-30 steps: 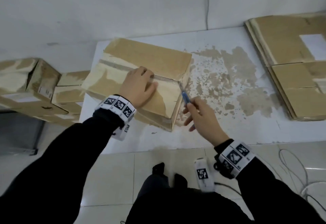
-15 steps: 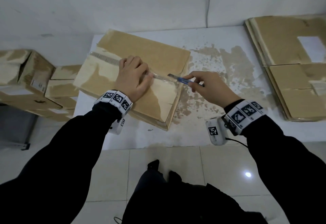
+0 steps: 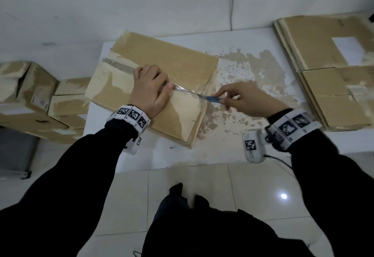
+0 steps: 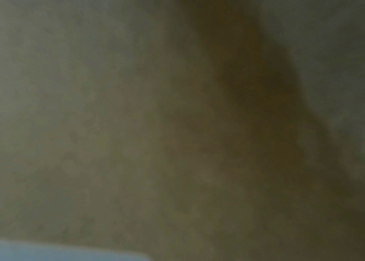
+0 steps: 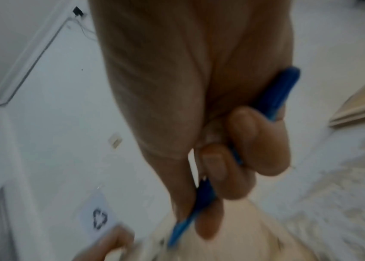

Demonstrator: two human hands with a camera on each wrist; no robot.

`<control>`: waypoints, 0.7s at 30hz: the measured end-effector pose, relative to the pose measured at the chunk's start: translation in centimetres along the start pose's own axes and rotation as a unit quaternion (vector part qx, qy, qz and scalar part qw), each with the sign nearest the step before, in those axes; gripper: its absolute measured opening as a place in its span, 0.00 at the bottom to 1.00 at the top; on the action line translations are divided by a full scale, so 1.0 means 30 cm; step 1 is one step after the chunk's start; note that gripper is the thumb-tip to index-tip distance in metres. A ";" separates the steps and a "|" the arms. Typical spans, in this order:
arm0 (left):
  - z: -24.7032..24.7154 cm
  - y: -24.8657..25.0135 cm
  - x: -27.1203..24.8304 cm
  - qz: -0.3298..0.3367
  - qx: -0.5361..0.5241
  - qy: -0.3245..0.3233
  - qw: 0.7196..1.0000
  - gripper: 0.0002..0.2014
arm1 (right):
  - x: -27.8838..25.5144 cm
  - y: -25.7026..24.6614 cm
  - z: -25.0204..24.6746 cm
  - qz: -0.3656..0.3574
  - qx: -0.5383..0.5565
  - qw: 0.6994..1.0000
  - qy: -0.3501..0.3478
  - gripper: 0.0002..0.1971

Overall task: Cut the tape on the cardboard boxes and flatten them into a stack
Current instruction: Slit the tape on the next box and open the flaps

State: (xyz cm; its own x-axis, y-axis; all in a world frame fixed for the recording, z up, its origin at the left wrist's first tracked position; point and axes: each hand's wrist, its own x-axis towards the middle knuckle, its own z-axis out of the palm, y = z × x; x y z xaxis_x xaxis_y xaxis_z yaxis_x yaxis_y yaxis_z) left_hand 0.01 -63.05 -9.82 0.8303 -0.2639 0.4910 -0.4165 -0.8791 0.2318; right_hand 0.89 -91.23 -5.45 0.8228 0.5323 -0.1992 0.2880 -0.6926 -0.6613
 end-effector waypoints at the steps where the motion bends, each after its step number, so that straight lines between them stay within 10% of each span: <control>1: 0.000 0.000 -0.001 0.002 -0.003 0.002 1.000 0.18 | -0.009 -0.005 0.012 0.002 0.003 1.000 -0.011 0.10; 5: -0.008 0.011 0.019 -0.002 -0.001 0.031 1.000 0.16 | -0.101 0.015 -0.055 0.026 0.004 0.994 -0.108 0.08; 10: 0.013 0.004 0.063 0.008 0.017 0.001 1.000 0.18 | -0.135 0.028 -0.043 0.048 0.057 0.992 0.102 0.08; 17: -0.017 0.030 0.084 -0.018 0.132 -0.172 0.976 0.21 | -0.071 0.011 0.101 0.028 0.037 0.990 0.131 0.11; 21: -0.043 0.078 0.134 -0.171 0.069 -0.273 0.944 0.18 | -0.067 0.035 0.144 0.004 0.001 0.991 0.137 0.10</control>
State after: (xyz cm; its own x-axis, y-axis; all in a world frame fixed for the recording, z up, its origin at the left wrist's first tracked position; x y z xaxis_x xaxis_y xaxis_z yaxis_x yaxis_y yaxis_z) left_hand 1.88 -65.67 -6.22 0.9904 -0.0867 -0.1078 -0.0678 -0.9834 0.1681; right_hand -2.58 -90.92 -8.88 0.9268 0.3755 -0.0011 0.2806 -0.6945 -0.6626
